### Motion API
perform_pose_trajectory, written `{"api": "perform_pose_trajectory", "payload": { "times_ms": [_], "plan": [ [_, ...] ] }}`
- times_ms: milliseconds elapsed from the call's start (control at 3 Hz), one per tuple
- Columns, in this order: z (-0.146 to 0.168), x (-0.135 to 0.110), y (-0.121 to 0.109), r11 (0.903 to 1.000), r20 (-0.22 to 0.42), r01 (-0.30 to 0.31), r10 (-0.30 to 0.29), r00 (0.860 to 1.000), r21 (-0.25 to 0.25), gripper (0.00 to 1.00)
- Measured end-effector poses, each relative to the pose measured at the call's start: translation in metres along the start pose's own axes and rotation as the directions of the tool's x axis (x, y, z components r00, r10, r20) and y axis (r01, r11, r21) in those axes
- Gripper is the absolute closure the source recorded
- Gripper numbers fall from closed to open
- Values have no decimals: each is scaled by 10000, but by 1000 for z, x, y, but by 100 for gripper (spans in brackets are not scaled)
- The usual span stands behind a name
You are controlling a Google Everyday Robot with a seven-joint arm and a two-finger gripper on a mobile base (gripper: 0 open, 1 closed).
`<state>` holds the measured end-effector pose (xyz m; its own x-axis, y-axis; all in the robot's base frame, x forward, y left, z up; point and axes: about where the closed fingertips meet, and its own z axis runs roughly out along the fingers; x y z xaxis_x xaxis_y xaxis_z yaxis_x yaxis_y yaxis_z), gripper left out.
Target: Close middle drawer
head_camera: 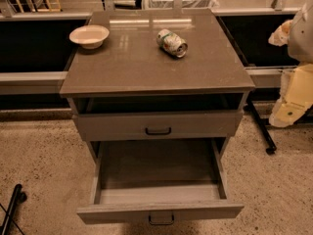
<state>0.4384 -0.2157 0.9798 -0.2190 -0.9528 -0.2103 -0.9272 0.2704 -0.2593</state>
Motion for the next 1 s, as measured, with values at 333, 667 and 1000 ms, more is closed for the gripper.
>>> {"api": "perform_pose_trajectory", "payload": {
  "times_ms": [333,667,1000],
  "plan": [
    [8,-1,-1,10000,34,-20,20,10000,-25,0],
    [69,7,20,9989,414,417,-407,9983,-235,0],
    [135,21,37,9969,475,731,-718,9963,-276,0]
  ]
}}
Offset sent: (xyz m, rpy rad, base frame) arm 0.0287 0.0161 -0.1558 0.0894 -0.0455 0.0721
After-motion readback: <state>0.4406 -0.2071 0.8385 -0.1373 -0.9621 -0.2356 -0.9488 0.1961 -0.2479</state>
